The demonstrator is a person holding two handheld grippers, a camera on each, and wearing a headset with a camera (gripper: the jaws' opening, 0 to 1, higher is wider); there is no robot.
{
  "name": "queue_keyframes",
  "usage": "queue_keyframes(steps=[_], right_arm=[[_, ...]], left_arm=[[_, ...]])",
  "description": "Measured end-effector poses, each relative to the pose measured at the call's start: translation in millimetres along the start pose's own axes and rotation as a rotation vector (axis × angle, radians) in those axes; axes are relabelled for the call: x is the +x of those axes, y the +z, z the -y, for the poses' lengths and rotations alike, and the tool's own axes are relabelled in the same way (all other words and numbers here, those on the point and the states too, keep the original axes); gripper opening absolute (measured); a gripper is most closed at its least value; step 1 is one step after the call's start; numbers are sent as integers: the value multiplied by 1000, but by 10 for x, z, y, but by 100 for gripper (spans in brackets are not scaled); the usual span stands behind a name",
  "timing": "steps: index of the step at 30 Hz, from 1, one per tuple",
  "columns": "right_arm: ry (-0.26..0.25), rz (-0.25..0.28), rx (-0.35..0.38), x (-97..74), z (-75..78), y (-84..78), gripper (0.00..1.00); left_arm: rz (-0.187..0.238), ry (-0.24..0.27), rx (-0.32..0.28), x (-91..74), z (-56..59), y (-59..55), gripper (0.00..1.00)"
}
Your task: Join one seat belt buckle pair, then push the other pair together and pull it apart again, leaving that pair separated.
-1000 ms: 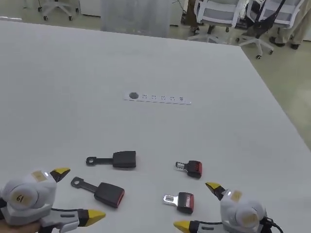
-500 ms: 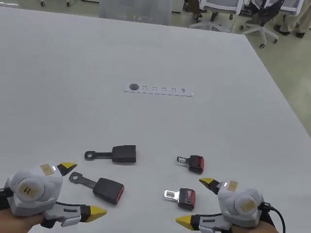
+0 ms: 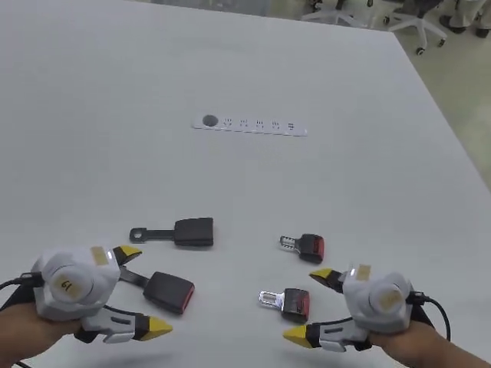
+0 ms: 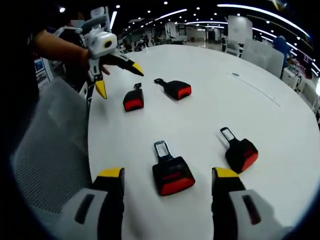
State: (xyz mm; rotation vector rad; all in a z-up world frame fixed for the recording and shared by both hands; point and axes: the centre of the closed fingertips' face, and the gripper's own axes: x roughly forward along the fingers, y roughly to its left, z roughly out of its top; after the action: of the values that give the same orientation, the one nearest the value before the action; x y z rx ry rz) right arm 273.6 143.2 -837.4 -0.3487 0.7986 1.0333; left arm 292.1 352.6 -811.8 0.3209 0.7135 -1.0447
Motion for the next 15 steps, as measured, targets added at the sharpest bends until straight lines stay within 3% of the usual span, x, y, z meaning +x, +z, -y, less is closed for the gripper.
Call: queue_keyframes(steps=[2,4,7,15], right_arm=[[18,-8,-3,15,-6,1,72],[35,-13,-1,36,-3,-4,72],[53,-30,-7,56,14,-23,70],[103,-77,-10,82,7,-114,65]], left_arm=[[-3,-8,-3,53,-22,-9,83],[-41,-22,32,103,-25,-68,82],[-54,-53,54,168,-4,-75,80],[-141,-144,198,330,30,-170,76]])
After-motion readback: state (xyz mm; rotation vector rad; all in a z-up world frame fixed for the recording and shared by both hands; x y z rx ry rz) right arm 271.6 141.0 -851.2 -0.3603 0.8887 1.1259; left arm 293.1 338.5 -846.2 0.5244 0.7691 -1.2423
